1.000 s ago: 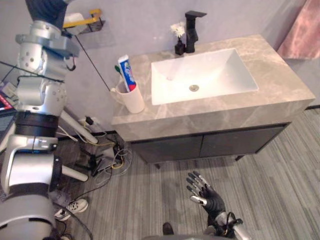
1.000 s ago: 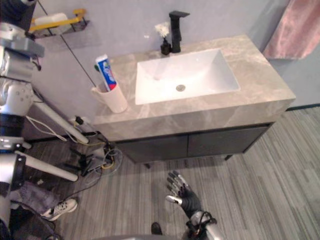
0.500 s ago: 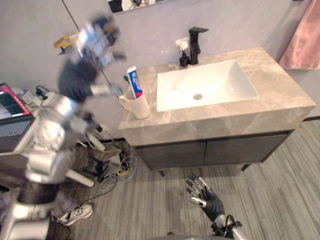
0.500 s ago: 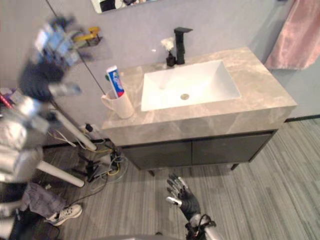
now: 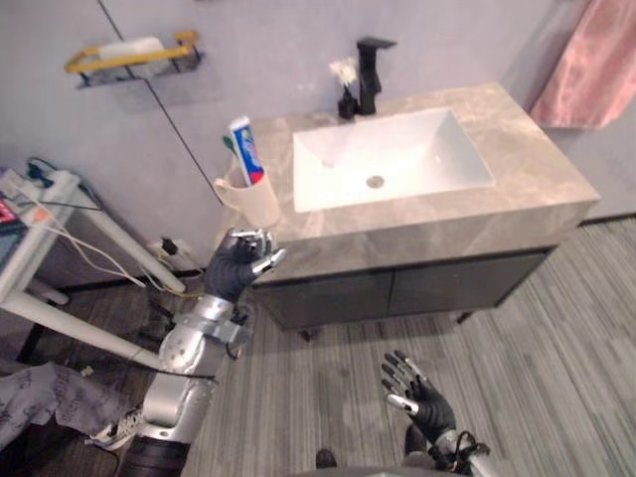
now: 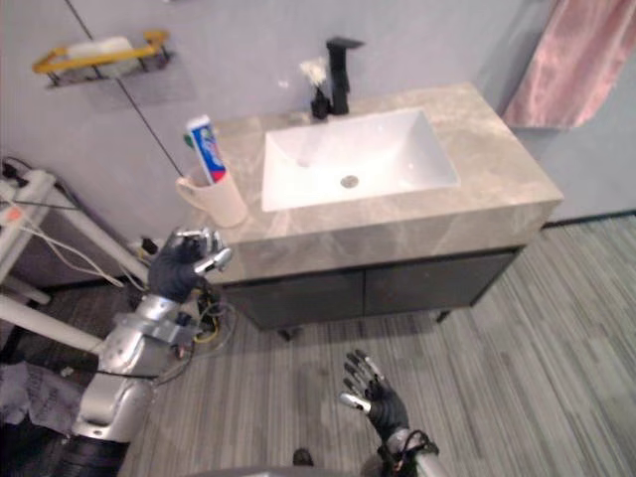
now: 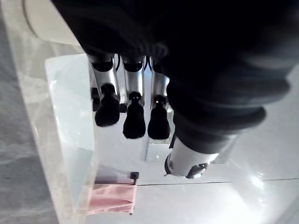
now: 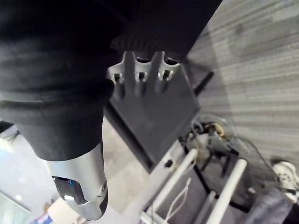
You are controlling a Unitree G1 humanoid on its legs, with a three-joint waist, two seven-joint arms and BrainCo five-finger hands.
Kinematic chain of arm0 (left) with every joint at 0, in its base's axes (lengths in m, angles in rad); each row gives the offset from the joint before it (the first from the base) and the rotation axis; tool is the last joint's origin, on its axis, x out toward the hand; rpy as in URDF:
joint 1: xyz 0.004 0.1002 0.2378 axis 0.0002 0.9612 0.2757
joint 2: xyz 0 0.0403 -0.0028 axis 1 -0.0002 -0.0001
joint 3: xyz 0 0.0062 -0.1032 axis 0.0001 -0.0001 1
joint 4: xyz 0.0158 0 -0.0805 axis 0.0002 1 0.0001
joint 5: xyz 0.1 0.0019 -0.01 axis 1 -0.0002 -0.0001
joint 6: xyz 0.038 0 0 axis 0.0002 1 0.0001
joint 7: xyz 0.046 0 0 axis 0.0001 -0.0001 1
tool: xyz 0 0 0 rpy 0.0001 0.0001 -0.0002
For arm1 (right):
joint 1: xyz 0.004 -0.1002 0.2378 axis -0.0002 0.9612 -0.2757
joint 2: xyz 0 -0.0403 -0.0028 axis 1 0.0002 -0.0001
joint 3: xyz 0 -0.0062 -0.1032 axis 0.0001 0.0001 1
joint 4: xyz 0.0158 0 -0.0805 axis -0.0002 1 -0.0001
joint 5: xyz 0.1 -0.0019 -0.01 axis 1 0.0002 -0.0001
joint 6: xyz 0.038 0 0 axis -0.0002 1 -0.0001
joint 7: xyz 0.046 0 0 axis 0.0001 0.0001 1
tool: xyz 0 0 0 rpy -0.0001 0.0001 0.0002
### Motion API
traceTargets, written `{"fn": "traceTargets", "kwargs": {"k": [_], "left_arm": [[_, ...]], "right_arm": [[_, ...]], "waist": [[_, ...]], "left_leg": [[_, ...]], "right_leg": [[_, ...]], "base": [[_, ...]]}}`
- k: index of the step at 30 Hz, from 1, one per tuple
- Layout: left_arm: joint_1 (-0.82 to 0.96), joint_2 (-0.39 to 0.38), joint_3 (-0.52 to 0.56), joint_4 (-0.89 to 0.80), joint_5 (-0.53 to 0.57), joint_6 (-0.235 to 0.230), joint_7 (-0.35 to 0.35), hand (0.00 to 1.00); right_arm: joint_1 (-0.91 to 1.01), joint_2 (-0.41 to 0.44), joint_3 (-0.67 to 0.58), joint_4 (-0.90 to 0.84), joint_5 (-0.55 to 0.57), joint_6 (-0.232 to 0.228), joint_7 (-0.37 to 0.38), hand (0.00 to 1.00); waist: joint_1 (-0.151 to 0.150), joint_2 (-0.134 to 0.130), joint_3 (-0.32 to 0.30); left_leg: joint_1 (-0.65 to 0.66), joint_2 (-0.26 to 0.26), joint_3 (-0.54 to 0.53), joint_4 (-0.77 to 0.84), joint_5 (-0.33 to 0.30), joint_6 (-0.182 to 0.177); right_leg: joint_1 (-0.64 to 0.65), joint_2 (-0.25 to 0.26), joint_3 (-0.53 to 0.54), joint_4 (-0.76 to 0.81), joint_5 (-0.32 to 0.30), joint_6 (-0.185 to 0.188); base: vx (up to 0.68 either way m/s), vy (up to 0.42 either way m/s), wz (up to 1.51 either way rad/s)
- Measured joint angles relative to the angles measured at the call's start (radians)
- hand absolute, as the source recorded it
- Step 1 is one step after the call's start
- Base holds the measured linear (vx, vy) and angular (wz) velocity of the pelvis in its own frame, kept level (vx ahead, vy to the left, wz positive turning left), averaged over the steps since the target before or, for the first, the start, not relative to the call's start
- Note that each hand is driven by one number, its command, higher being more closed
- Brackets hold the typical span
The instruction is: Organize washtable
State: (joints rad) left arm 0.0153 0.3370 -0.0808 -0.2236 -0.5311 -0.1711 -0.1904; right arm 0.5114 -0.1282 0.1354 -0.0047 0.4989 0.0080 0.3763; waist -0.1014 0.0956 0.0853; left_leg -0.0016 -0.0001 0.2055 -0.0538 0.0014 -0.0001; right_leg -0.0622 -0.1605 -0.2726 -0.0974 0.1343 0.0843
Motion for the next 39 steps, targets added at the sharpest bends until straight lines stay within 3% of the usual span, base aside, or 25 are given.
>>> {"fn": "traceTargets", "kwargs": {"k": [4,13,23,39], "left_arm": [[-0.034,-0.047,0.000,0.057,0.053,0.008,0.024,1.00],[-0.194,-0.049,0.044,0.156,0.114,0.010,0.066,1.00],[-0.325,0.045,0.099,0.217,0.151,0.010,0.109,1.00],[-0.381,0.081,0.132,0.259,0.151,0.009,0.112,1.00]], "right_arm": [[-0.003,-0.016,-0.022,-0.021,0.000,0.000,-0.001,0.00],[-0.007,-0.007,-0.022,-0.041,-0.004,0.000,-0.001,0.00],[-0.006,0.003,-0.039,-0.059,-0.004,-0.001,0.000,0.00],[-0.002,0.003,-0.039,-0.058,-0.008,-0.001,0.001,0.00]], "waist": [[0.002,0.001,0.028],[0.000,-0.015,0.091],[-0.004,-0.016,0.130],[0.001,-0.019,0.171]], "left_leg": [[-0.028,0.002,0.013,0.001,0.002,0.002],[-0.048,-0.001,0.023,0.002,-0.001,0.005],[-0.072,-0.001,0.026,0.003,-0.002,0.006],[-0.088,-0.001,0.030,0.004,-0.002,0.006]], "right_leg": [[-0.035,0.003,0.012,0.000,0.014,0.000],[-0.060,0.002,0.028,0.000,0.017,0.002],[-0.084,0.002,0.028,0.000,0.017,0.002],[-0.102,0.003,0.032,0.001,0.017,0.002]], "base": [[0.01,-0.014,-0.09],[0.03,-0.003,-0.03],[0.00,0.000,0.00],[0.00,0.000,0.00]]}}
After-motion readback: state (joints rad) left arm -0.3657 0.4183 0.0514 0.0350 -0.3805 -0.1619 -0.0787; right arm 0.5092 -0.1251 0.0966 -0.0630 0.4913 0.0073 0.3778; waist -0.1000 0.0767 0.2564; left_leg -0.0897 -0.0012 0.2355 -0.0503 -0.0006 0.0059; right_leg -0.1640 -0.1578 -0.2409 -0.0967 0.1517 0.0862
